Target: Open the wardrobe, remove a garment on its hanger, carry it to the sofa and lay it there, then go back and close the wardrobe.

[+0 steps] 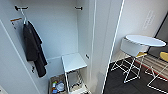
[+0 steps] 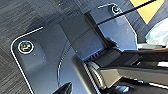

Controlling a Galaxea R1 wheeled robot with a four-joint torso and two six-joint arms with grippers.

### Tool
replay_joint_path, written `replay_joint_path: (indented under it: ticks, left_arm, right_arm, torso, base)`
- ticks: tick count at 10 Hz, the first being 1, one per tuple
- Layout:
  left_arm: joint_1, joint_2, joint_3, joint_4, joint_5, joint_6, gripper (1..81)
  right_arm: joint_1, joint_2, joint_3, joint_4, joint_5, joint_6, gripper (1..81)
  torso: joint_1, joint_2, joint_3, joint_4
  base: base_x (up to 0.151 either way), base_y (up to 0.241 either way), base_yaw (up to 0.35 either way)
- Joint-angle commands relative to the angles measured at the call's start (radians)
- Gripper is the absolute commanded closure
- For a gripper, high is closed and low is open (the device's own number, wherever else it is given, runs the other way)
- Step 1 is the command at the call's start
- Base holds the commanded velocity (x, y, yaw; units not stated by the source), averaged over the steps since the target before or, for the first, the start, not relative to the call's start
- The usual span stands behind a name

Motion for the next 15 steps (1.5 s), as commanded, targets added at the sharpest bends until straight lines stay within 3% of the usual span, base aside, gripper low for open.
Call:
replay_joint_path:
  ticks: [1, 15]
  left_arm:
    - [-0.042, -0.001, -0.002, -0.001, 0.034, 0.005, 1.0]
    - [-0.038, 0.004, -0.004, -0.001, 0.034, 0.011, 1.0]
  right_arm:
    - [0.032, 0.005, 0.003, -0.003, -0.056, -0.004, 1.0]
    - [0.026, 0.01, 0.003, -0.007, -0.056, -0.004, 1.0]
  torso:
    - [0.0, 0.0, 0.0, 0.0]
    - [0.0, 0.0, 0.0, 0.0]
  base:
    - [0.0, 0.0, 0.235]
    - [0.0, 0.0, 0.232]
